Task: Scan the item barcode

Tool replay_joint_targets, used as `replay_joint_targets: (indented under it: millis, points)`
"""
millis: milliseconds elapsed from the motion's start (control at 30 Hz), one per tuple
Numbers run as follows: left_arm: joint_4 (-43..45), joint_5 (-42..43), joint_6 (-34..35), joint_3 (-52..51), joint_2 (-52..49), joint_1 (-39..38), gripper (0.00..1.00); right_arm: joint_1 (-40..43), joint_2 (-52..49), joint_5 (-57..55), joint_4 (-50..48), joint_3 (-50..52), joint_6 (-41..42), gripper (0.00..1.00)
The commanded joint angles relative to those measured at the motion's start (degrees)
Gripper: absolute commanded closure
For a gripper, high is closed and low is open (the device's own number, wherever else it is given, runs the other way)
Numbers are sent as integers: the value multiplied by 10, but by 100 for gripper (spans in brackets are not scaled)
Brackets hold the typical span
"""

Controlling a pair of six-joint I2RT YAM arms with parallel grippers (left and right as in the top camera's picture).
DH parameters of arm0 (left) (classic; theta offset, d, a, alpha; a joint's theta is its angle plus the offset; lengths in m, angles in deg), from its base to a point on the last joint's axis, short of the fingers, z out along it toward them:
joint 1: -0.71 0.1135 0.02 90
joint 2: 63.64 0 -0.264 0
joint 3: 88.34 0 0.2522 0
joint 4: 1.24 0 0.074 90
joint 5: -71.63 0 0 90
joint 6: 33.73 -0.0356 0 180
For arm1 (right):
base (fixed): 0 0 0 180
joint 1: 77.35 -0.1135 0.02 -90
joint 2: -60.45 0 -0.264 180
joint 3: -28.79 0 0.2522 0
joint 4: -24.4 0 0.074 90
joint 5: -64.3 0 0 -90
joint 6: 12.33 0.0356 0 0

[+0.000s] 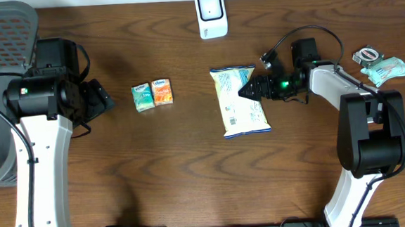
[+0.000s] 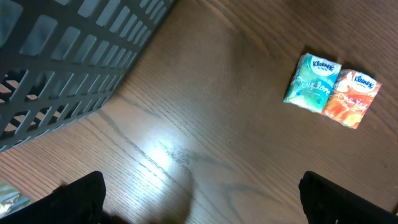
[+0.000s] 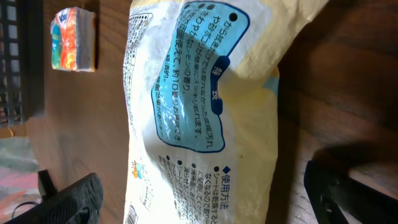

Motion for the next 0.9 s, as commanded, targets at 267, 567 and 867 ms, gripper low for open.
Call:
replay_joint_targets:
  millis: [267, 567, 867]
  points:
    - [-2, -5, 5, 2, -2, 2, 2, -34, -17, -43, 8, 0, 11, 6]
    - [-2, -5, 5, 2, -2, 2, 3, -56, -43, -66, 0, 0, 17, 5]
    - [-2, -5, 5, 2, -2, 2, 3, -64, -97, -64, -8, 0, 28, 40]
